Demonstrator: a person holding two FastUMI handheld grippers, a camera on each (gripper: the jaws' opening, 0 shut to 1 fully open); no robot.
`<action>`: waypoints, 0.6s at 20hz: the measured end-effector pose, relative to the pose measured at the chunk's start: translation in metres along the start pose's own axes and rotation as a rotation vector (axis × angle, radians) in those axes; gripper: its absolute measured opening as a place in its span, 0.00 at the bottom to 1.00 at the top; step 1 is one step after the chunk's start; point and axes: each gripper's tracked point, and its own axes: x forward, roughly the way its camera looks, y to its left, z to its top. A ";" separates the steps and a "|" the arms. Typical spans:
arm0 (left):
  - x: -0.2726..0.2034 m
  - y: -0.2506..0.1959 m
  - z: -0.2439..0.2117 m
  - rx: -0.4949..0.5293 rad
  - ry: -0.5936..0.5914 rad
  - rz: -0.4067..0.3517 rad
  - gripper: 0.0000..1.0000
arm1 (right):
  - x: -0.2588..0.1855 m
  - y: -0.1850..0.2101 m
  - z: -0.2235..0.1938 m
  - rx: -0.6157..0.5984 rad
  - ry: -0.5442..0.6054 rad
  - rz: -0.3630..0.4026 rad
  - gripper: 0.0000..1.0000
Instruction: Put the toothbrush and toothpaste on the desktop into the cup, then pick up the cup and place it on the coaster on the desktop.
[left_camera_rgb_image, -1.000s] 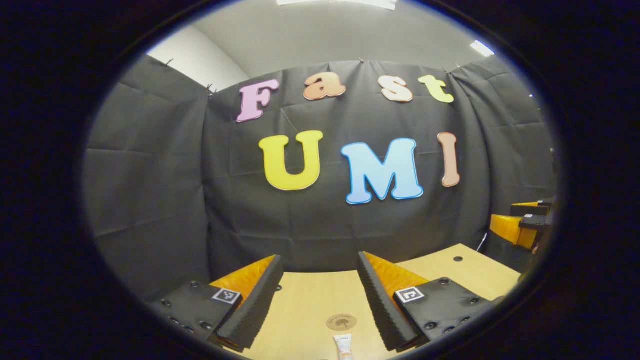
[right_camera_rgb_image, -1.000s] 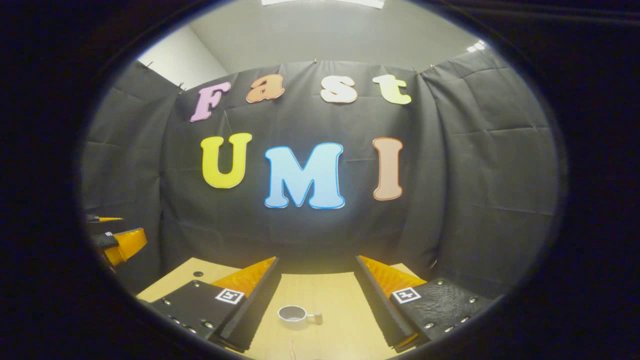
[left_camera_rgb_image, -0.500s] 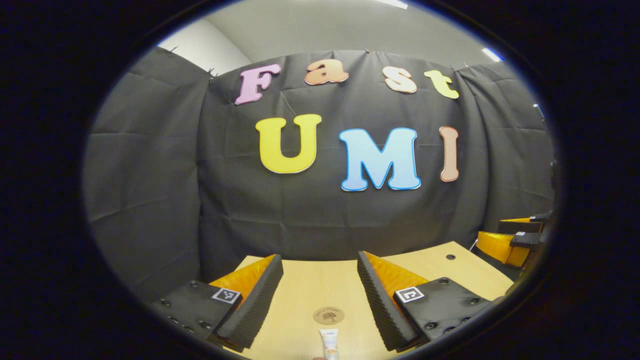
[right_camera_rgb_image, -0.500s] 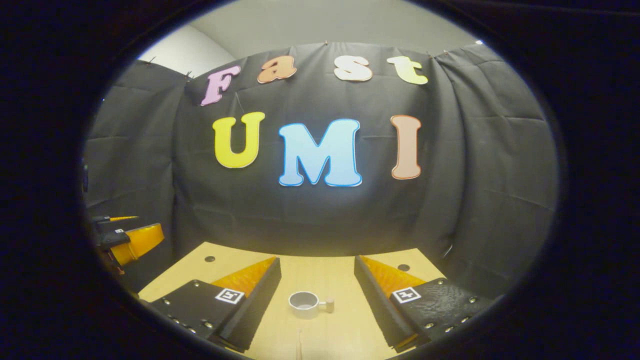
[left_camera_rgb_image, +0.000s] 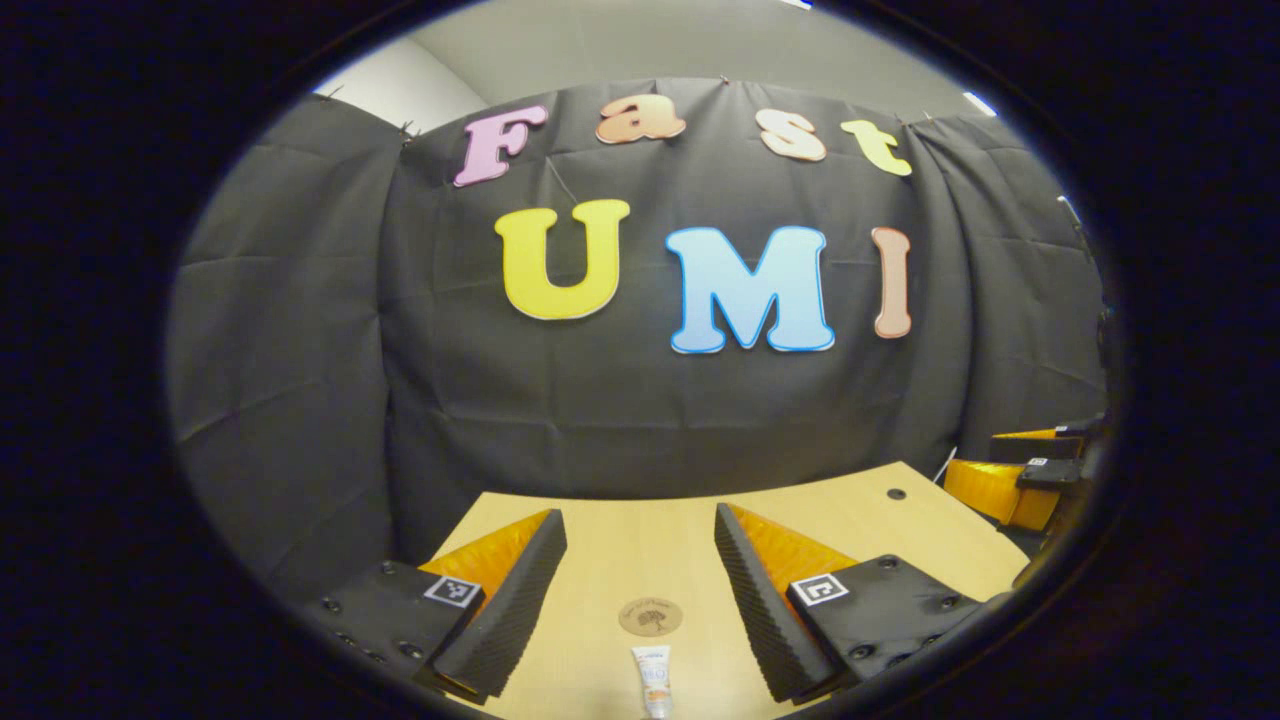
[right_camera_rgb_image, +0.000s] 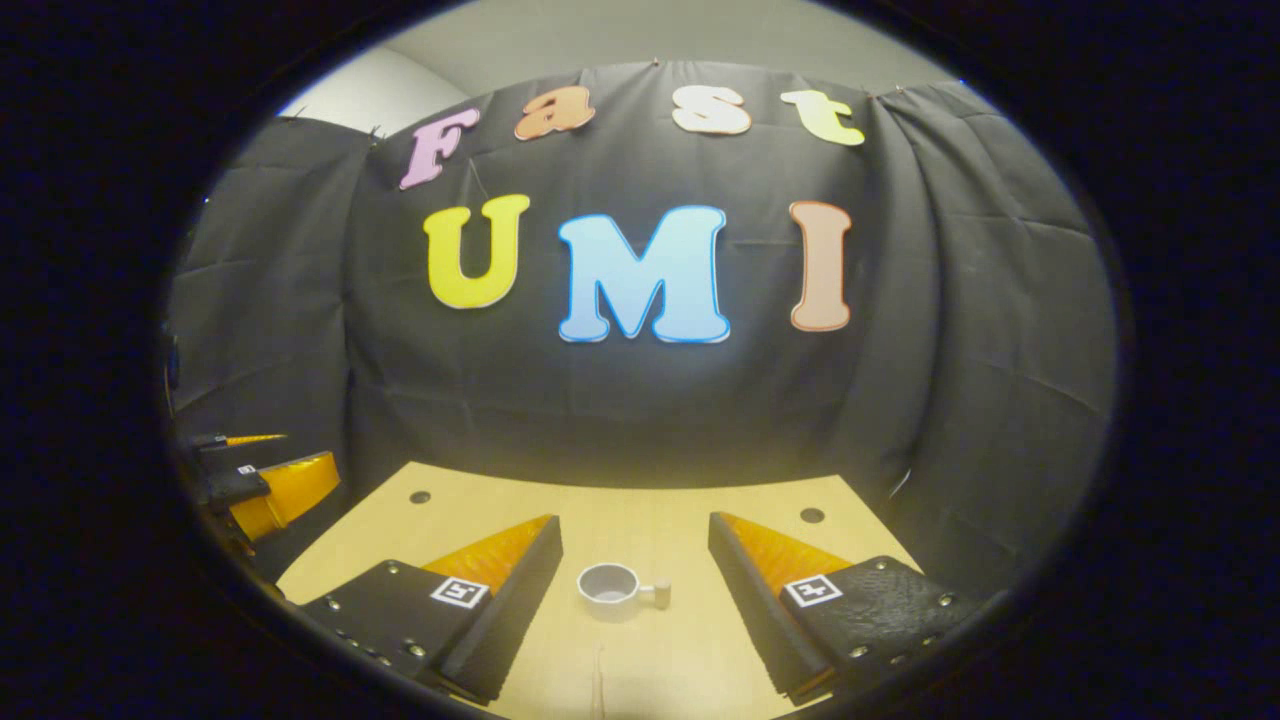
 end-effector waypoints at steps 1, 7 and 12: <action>0.009 0.000 -0.020 0.012 0.058 -0.001 0.96 | 0.007 0.006 -0.017 -0.013 0.057 0.020 0.92; 0.041 -0.001 -0.098 0.004 0.243 -0.044 0.96 | 0.026 0.025 -0.106 -0.003 0.331 0.074 0.92; 0.062 0.001 -0.167 -0.035 0.433 -0.055 0.97 | 0.026 0.025 -0.158 0.011 0.485 0.070 0.92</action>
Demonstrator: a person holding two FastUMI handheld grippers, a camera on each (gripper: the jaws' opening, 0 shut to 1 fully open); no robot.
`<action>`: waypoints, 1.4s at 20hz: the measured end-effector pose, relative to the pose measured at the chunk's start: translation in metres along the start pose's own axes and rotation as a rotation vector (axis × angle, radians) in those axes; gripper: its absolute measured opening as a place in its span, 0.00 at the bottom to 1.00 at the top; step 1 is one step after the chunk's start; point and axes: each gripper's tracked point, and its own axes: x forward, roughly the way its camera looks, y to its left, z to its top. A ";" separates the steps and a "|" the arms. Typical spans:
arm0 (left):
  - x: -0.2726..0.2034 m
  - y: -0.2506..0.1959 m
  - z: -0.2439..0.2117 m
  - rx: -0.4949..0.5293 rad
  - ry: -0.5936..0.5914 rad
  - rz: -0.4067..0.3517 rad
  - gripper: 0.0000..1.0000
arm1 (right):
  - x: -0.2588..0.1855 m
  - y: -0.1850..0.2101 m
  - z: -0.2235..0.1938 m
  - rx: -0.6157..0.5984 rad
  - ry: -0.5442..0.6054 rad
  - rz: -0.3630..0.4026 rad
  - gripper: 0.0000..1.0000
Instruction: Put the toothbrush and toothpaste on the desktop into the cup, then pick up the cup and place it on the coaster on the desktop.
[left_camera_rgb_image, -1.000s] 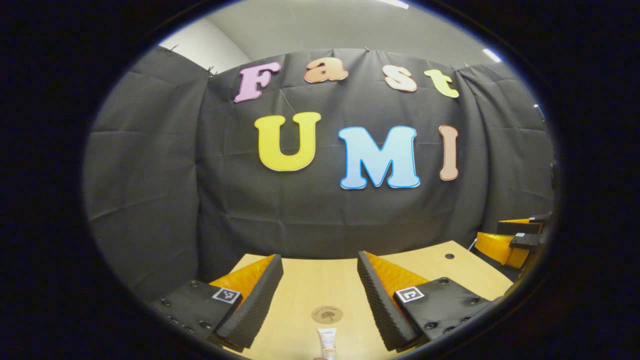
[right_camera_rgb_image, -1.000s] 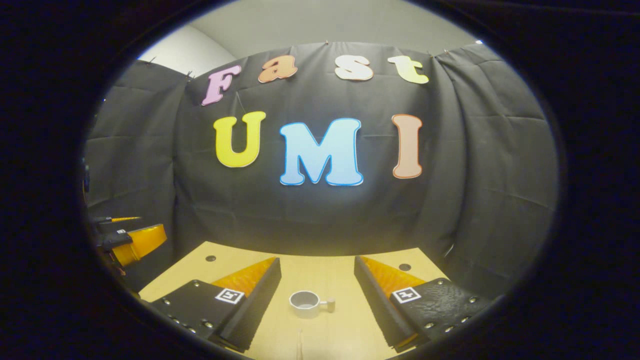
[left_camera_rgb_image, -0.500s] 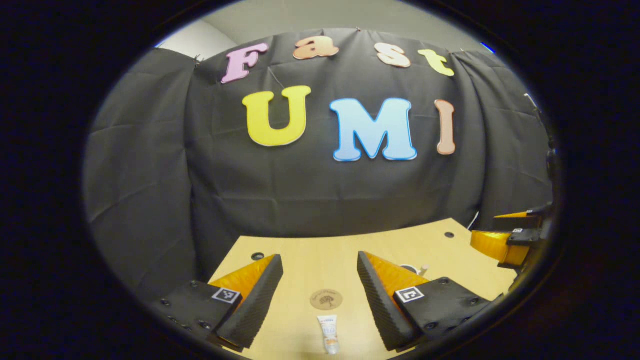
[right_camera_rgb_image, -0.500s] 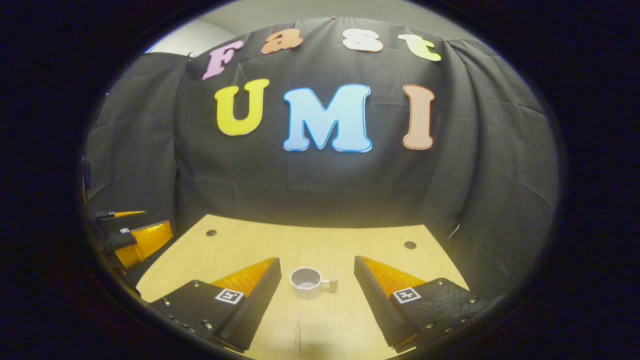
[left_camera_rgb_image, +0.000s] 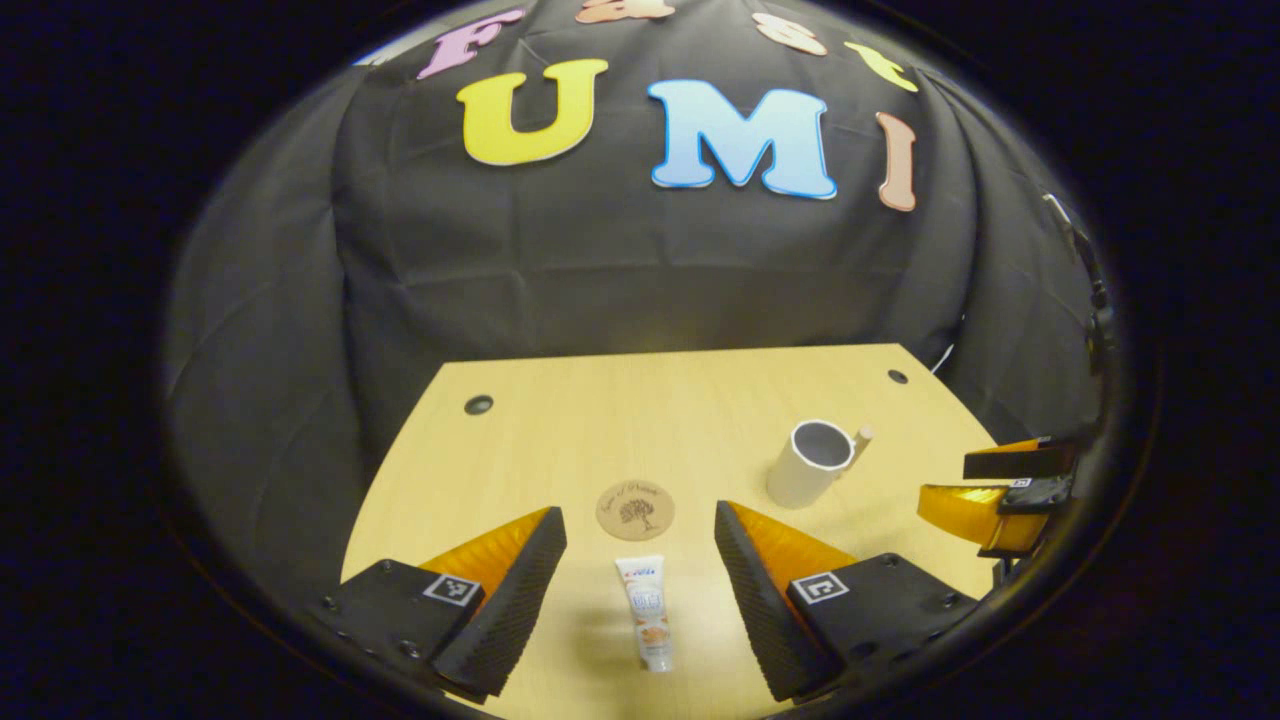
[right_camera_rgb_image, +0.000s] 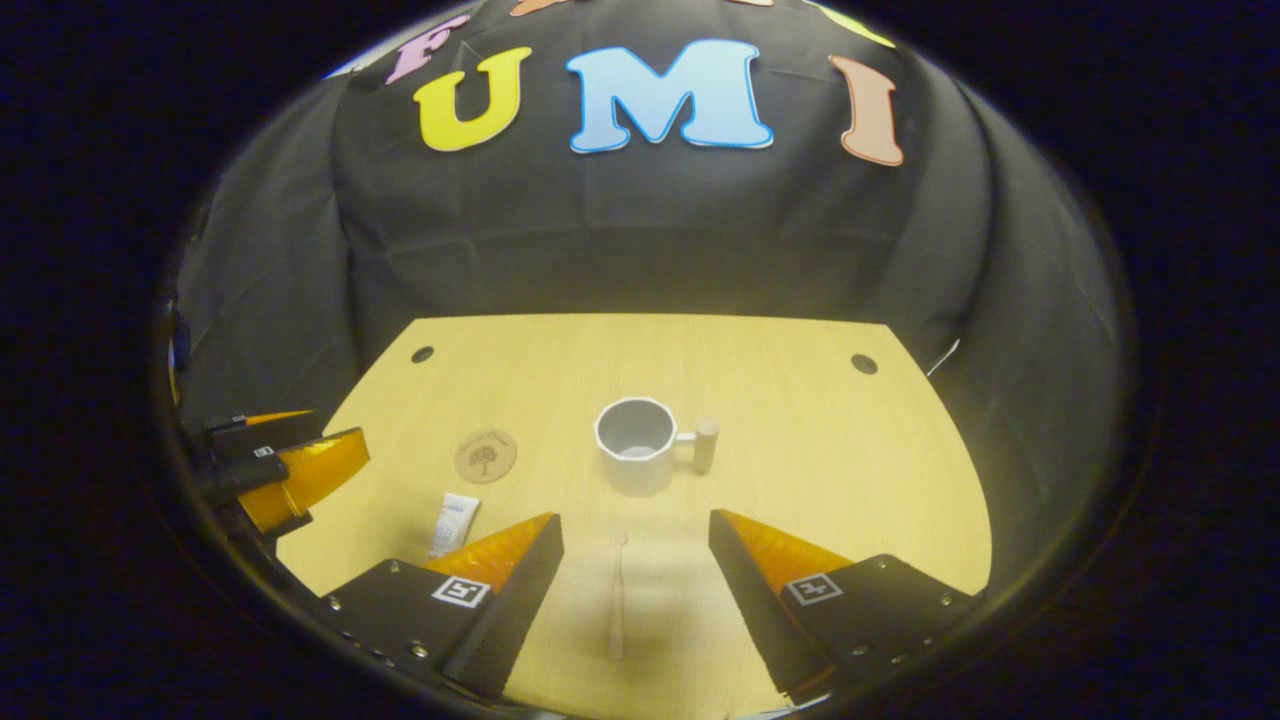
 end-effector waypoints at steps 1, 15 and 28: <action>0.007 0.001 -0.011 -0.007 0.036 -0.004 0.94 | 0.006 0.000 -0.005 0.000 0.025 0.001 0.90; 0.074 0.008 -0.100 -0.039 0.299 -0.009 1.00 | 0.073 0.013 -0.072 0.025 0.316 0.022 0.84; 0.095 0.016 -0.179 -0.079 0.525 0.000 0.98 | 0.100 0.018 -0.129 0.004 0.518 0.003 0.68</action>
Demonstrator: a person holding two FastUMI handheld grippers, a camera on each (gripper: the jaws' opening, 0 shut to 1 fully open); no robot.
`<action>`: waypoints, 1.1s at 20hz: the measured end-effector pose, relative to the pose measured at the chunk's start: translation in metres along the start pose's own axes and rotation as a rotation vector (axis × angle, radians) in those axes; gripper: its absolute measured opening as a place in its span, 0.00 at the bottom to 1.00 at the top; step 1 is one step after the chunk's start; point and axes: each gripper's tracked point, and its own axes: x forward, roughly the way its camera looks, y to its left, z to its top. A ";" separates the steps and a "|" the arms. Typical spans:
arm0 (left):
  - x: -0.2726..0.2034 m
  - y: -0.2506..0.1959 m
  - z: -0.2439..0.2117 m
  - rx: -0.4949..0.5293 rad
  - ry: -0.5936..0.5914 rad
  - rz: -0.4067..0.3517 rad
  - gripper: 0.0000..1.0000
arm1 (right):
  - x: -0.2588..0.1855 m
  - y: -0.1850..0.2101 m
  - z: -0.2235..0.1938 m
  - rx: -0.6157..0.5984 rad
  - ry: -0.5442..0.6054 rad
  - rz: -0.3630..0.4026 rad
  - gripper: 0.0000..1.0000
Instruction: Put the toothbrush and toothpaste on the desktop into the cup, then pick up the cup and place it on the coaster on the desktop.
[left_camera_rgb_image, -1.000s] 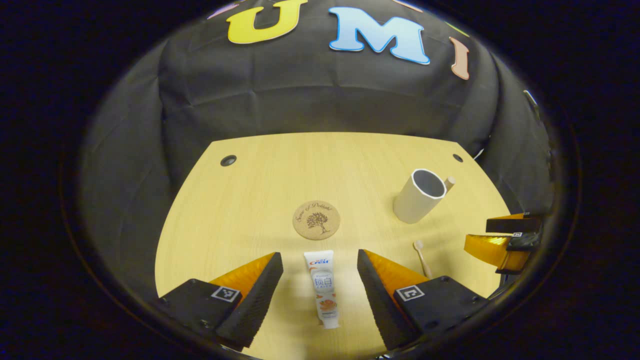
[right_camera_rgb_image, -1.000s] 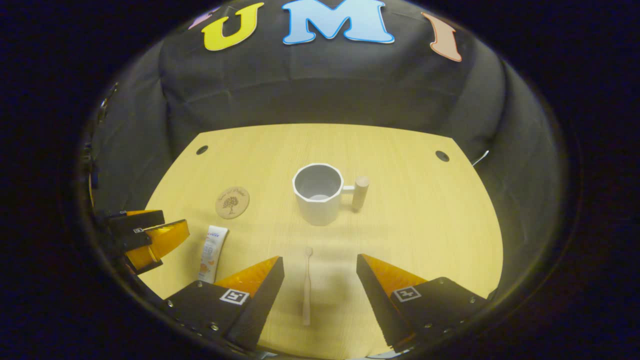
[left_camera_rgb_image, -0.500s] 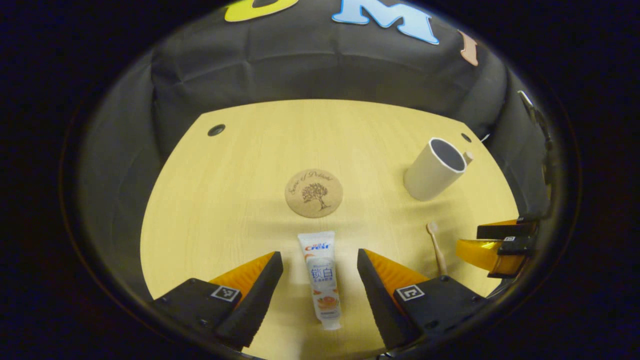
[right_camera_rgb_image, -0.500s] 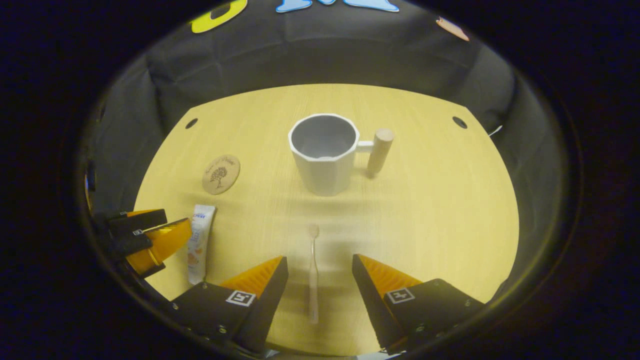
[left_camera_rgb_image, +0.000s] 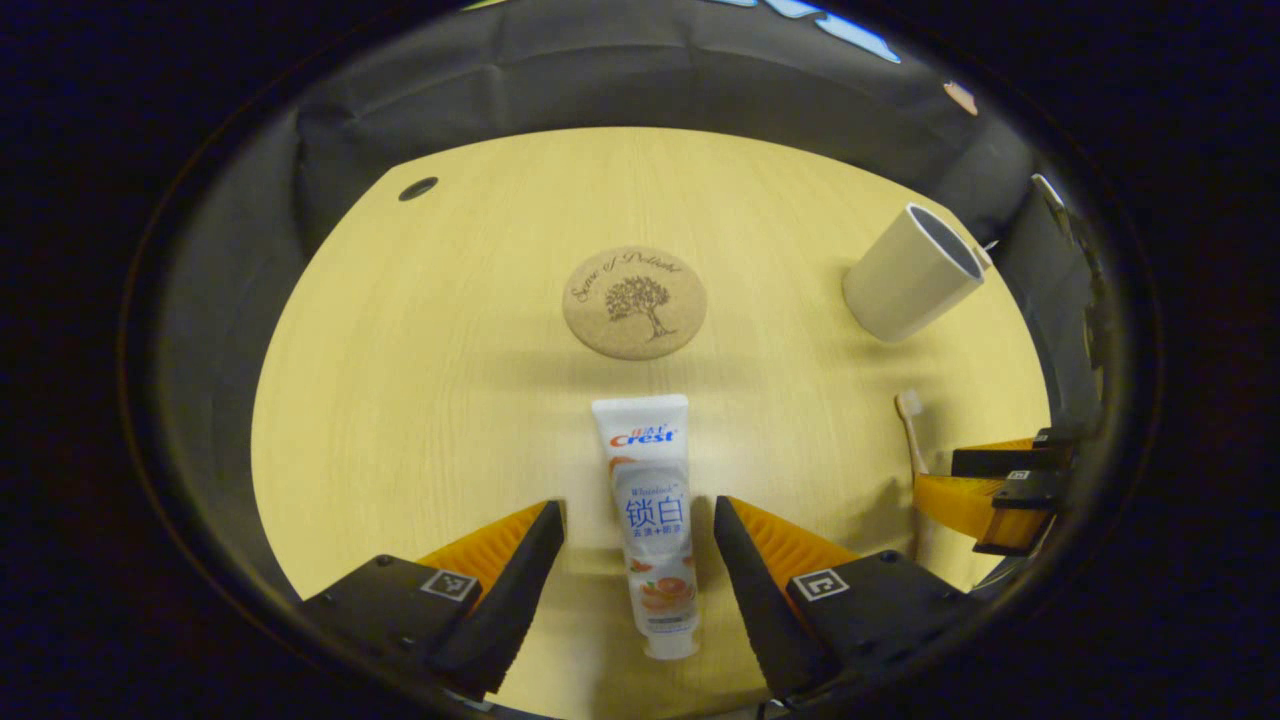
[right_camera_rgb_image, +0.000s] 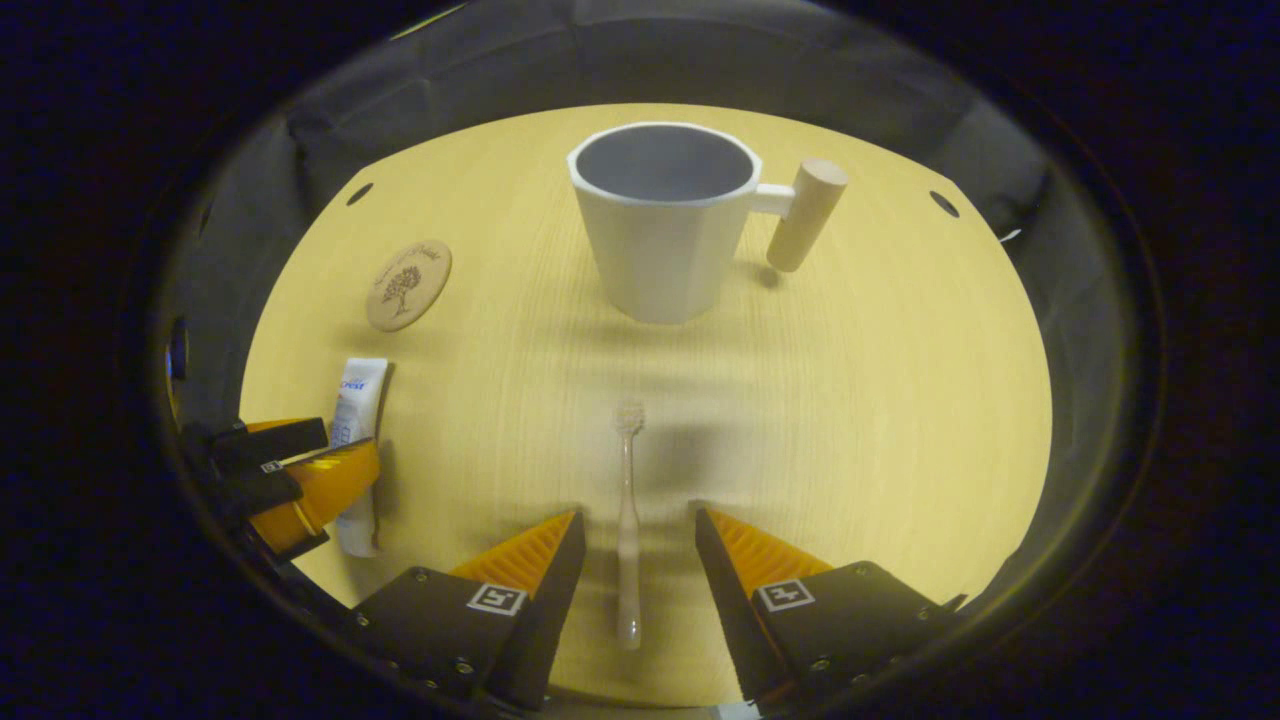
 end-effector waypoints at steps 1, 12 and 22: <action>0.003 -0.001 -0.002 -0.003 0.006 0.002 0.98 | 0.001 0.000 -0.001 -0.003 0.005 0.000 0.68; 0.005 0.007 -0.004 0.017 -0.013 0.056 0.85 | 0.008 0.000 -0.009 -0.030 0.048 -0.016 0.57; 0.008 0.004 -0.002 -0.001 -0.007 0.079 0.28 | 0.008 -0.004 -0.008 0.051 0.054 -0.021 0.03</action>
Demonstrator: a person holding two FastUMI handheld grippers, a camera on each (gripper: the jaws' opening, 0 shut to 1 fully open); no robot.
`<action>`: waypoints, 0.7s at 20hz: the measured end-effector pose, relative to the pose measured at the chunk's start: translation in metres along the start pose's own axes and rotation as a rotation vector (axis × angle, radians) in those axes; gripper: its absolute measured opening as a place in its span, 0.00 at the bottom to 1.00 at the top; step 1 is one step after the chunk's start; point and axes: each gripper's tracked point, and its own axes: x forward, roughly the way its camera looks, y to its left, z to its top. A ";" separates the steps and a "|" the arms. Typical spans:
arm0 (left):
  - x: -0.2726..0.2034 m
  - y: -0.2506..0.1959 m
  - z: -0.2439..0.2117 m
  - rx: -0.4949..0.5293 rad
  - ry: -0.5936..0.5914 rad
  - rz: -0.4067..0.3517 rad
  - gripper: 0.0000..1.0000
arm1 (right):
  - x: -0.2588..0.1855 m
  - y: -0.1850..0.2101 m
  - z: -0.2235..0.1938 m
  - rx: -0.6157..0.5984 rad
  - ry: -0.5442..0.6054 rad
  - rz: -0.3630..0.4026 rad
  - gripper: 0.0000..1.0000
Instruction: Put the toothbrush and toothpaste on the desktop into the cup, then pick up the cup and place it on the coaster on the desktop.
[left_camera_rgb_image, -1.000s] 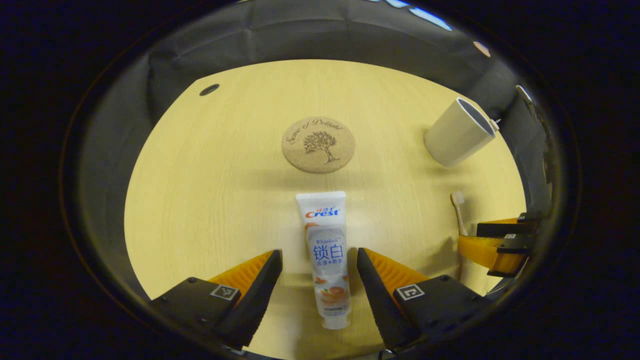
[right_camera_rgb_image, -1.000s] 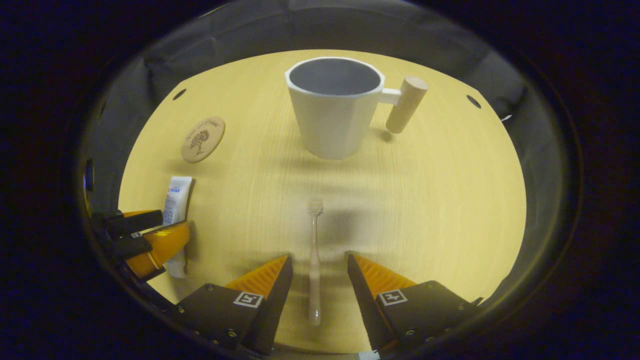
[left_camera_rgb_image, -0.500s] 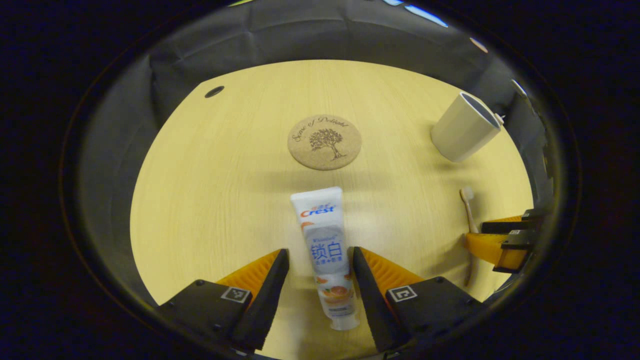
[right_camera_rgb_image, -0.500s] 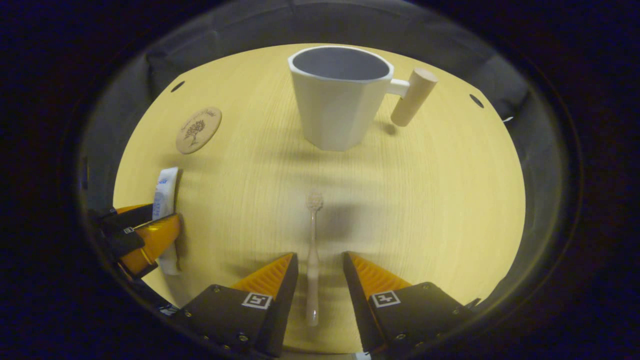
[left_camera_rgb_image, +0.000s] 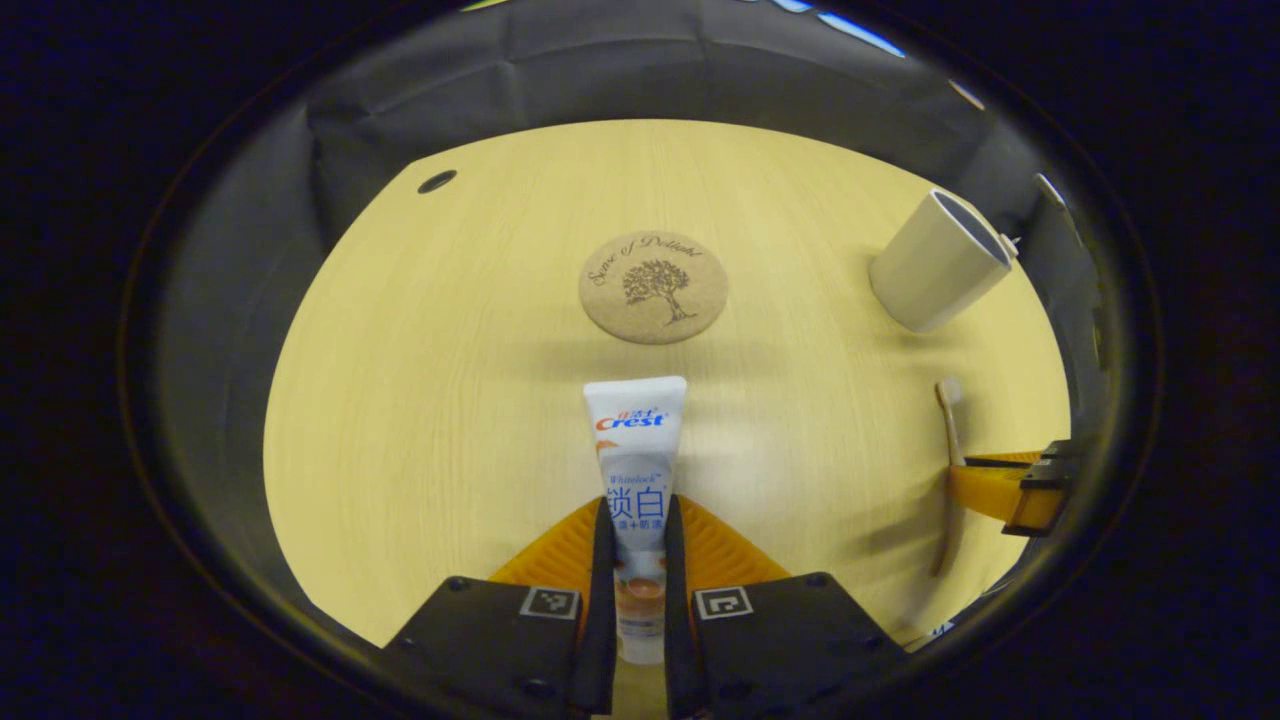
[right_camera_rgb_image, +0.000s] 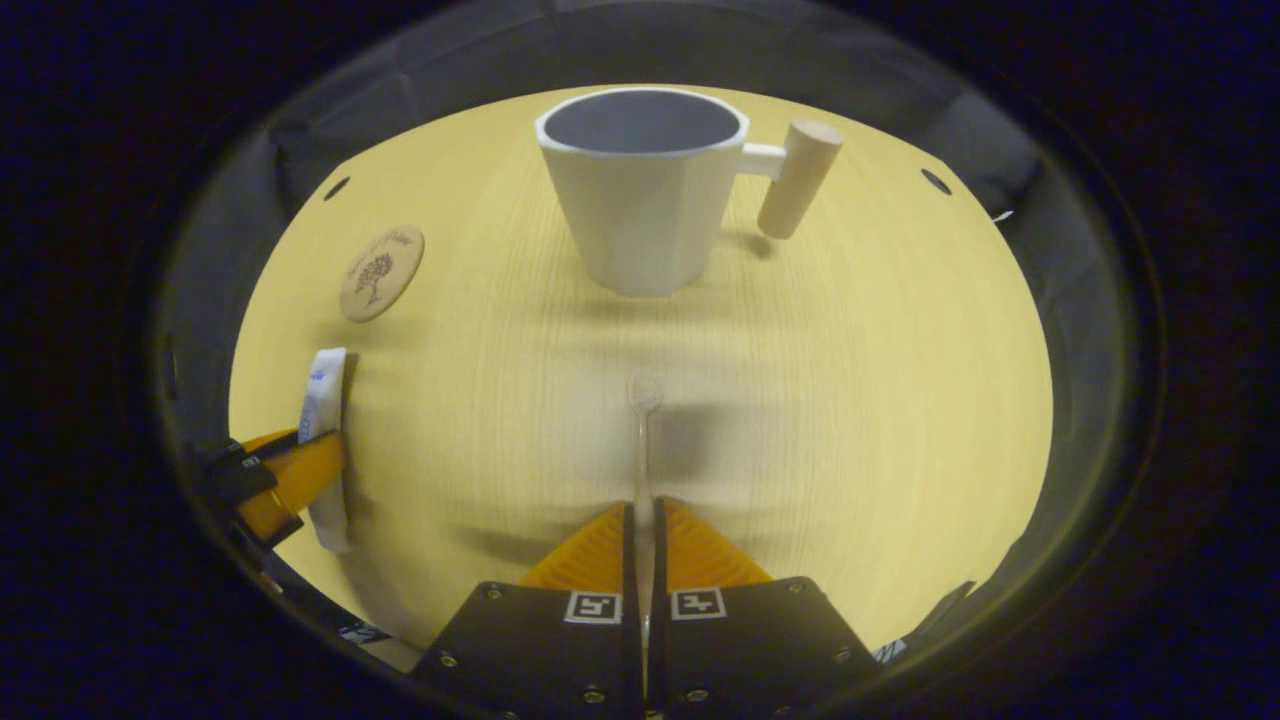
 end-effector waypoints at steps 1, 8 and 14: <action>-0.002 0.001 0.001 0.004 -0.004 -0.001 0.28 | -0.001 0.000 0.001 0.005 -0.003 0.003 0.03; -0.008 0.001 -0.003 -0.014 0.003 -0.005 0.18 | -0.022 0.007 0.007 0.055 -0.030 0.071 0.04; -0.022 -0.003 0.009 0.008 -0.037 -0.012 0.16 | -0.057 0.011 0.019 0.070 -0.096 0.104 0.03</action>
